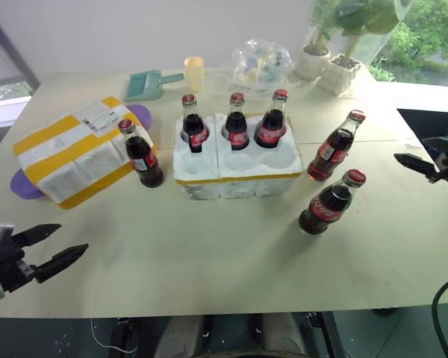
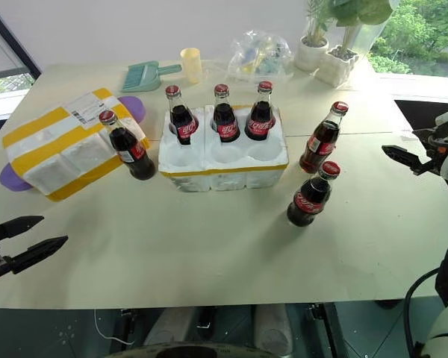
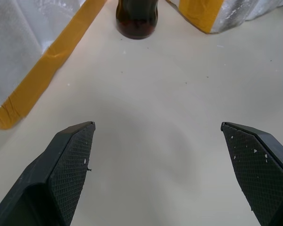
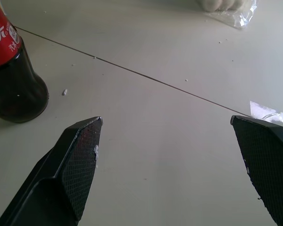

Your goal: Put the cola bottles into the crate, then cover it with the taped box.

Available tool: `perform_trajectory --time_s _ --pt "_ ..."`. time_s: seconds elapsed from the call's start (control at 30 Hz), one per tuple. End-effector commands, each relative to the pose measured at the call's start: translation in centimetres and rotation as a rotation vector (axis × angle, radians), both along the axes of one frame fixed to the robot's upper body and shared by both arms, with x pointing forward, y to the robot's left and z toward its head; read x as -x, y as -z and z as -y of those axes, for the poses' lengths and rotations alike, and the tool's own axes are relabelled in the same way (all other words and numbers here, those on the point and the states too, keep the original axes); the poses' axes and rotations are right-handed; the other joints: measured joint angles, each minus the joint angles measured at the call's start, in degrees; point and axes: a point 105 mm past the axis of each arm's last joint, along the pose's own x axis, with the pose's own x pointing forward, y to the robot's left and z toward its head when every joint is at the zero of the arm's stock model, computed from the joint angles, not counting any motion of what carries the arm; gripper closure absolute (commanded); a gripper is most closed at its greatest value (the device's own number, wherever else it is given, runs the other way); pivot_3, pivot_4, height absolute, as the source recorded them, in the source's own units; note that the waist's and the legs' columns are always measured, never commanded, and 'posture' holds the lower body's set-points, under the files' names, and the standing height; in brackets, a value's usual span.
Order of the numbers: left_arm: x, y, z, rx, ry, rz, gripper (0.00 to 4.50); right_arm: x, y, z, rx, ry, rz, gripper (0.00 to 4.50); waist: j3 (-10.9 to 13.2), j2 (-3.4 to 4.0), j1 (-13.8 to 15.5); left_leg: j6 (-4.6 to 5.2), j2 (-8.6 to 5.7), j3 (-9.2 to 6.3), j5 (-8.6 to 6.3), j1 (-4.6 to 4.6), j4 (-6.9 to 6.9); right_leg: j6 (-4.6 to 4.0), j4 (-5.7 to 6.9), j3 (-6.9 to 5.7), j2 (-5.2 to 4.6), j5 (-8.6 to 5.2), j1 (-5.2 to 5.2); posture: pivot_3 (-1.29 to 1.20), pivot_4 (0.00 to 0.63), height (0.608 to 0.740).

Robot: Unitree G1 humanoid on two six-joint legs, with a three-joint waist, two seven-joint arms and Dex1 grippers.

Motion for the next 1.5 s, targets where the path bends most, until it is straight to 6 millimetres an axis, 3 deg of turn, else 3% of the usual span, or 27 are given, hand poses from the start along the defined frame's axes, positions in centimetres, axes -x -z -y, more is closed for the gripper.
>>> perform_trajectory --time_s 0.03,0.63,0.73,0.87,0.97,1.07,1.17,1.3,1.5 --pt "-0.2 -0.7 0.1 -0.053 0.004 0.052 0.03 0.0 -1.7 0.3 0.016 0.004 0.059 0.00 0.0 0.01 0.0 0.00 0.00 0.00 0.00 0.00 0.00 0.00 0.00 0.00 0.00 0.00 0.00 0.00 0.150 0.740" --pt "-2.4 -1.7 -0.6 -0.003 -0.061 0.127 0.03 1.1 -1.1 1.9 0.002 0.078 0.032 0.00 0.0 0.02 0.0 0.04 0.00 0.00 0.03 0.00 0.01 0.01 0.04 0.00 0.01 0.01 -0.01 0.00 0.150 0.740" --pt "-3.4 -2.7 -0.2 0.055 -0.072 0.186 0.03 1.8 -2.4 2.3 0.004 0.055 0.026 0.00 0.0 0.11 0.1 0.02 -0.01 0.00 0.02 0.00 0.02 0.01 0.05 0.00 0.01 0.01 -0.01 0.00 0.150 0.740" --pt "-5.0 -3.3 0.7 0.103 -0.047 0.216 0.03 3.1 -6.5 1.7 -0.076 -0.040 0.046 0.00 0.0 0.39 0.0 0.03 -0.04 0.02 0.03 0.00 0.05 0.04 0.06 0.00 0.00 0.03 -0.01 0.00 0.150 0.740" --pt "-6.9 -3.0 1.4 0.117 -0.029 0.231 0.03 4.8 -10.8 -0.5 -0.108 -0.211 0.055 0.00 0.0 0.68 -0.2 0.06 0.00 0.06 0.05 0.01 0.03 0.06 0.09 0.01 0.02 0.04 -0.04 0.00 0.150 0.740" --pt "-8.0 -2.9 1.9 0.121 -0.003 0.241 0.03 6.0 -13.0 -2.3 -0.123 -0.320 0.051 0.00 0.0 0.68 -0.3 0.05 0.04 0.06 0.04 0.02 0.01 0.21 0.11 0.01 0.05 0.12 -0.06 0.00 0.150 0.740" --pt "-10.1 -2.9 2.6 0.130 0.025 0.258 0.03 7.6 -16.2 -6.2 -0.144 -0.489 0.077 0.00 0.0 0.70 -0.1 -0.02 0.01 0.06 -0.01 0.00 0.02 0.24 0.12 0.02 0.02 0.13 -0.08 0.00 0.150 0.740" --pt "-12.3 -2.5 3.9 0.098 0.107 0.259 0.03 9.7 -17.2 -11.1 -0.142 -0.677 0.055 0.00 0.0 0.68 0.4 -0.07 0.01 0.05 -0.03 -0.02 0.04 0.25 0.19 0.02 0.02 0.14 -0.11 0.00 0.150 0.740" --pt "-14.1 -2.3 5.7 0.088 0.200 0.260 0.03 11.5 -16.9 -15.1 -0.119 -0.792 0.052 0.00 0.0 0.64 1.1 -0.04 -0.05 0.06 -0.04 -0.09 0.10 0.26 0.18 0.03 -0.03 0.16 -0.16 0.00 0.150 0.740"
